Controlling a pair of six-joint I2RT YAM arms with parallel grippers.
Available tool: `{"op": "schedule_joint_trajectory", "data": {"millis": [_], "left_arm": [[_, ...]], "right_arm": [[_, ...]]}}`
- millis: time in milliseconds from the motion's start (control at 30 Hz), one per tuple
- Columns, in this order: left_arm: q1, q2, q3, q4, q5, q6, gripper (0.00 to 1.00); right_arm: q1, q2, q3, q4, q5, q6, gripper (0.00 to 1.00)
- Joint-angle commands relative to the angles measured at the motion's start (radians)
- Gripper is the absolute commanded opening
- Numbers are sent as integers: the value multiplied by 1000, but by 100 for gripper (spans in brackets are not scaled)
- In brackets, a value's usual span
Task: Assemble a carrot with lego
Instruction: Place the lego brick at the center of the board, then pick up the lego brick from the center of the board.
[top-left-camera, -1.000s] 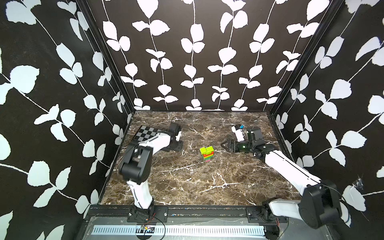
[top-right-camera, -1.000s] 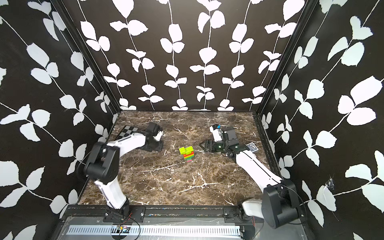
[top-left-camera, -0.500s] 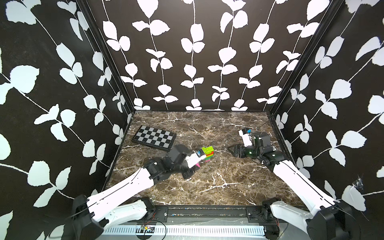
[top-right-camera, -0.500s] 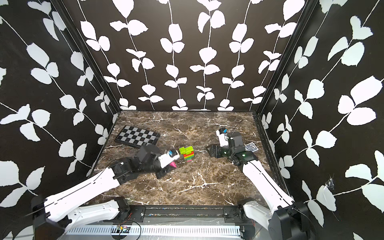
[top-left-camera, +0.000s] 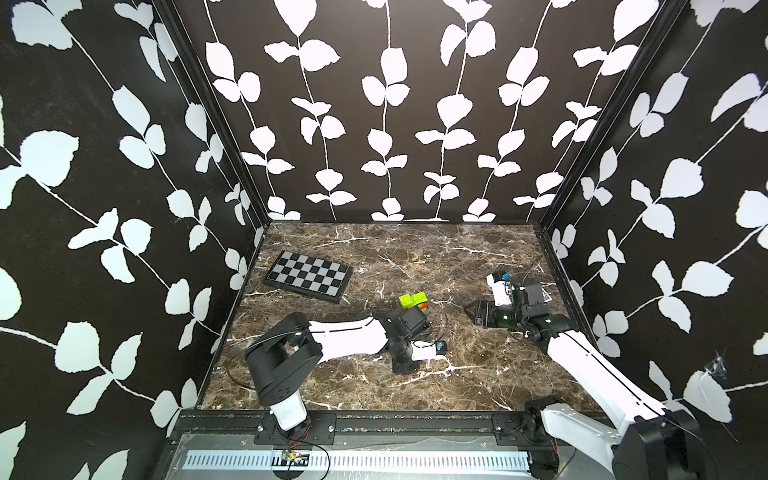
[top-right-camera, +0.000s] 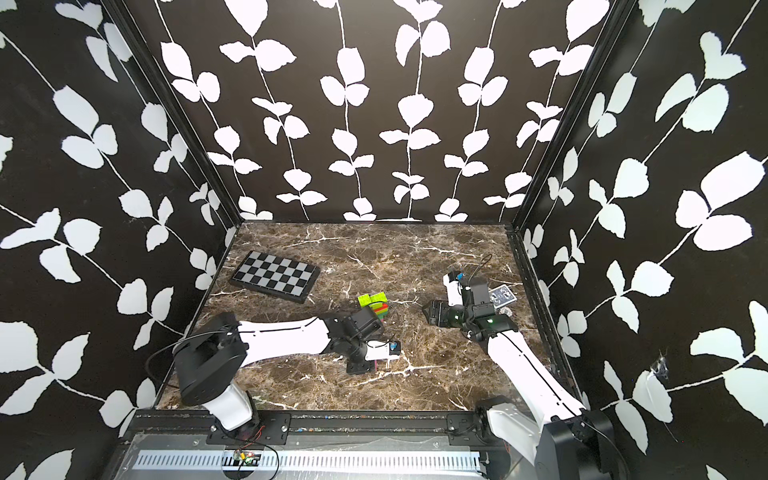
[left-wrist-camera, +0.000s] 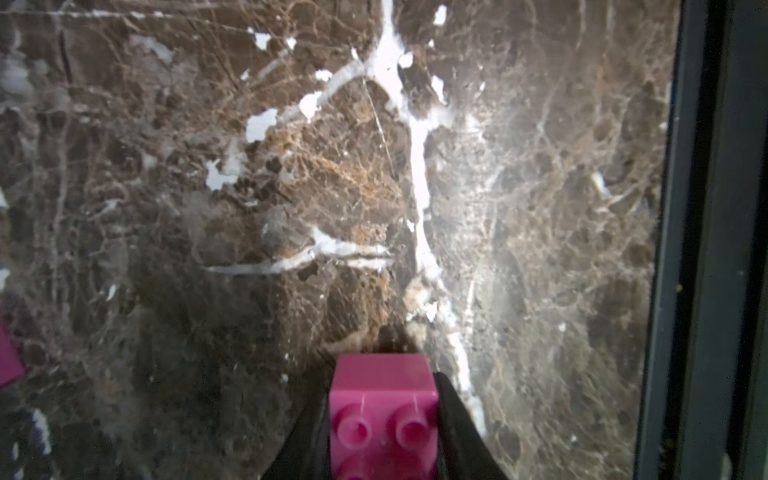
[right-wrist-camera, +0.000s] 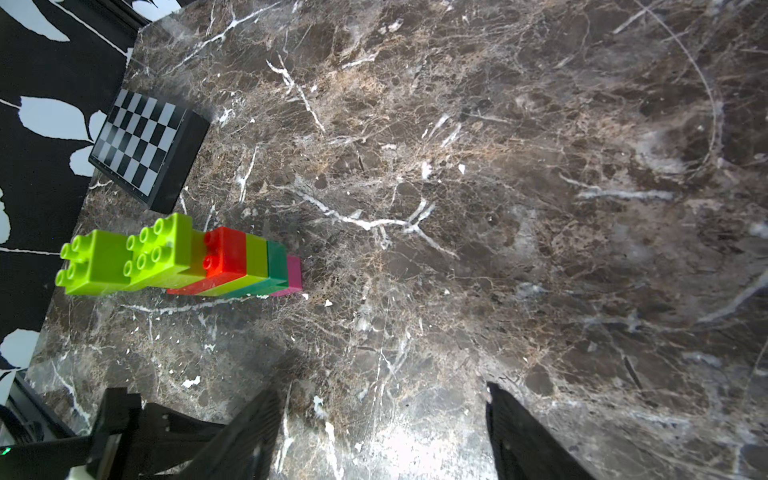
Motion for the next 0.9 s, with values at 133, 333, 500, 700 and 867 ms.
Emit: {"op": "schedule_joint_trajectory", "data": {"millis": [133,333,500,700,867], "left_arm": [[-5,13,40,-31,-22,44,50],[-5,-68,33,-52,-22,-1,63],[17,-264,-16,-13,38,-120,64],[193,-498,-87,69,192,-391,62],[271,-602,-98,100,161,-499,63]], "right_arm": [[4,-10,-52,36,3,25,77],[35,-41,-72,58,-3,17,76],[186,-58,-160,225,-27,84,75],[415,50,-258,533,-15,138,75],[522,208,-255,704,10,100,75]]}}
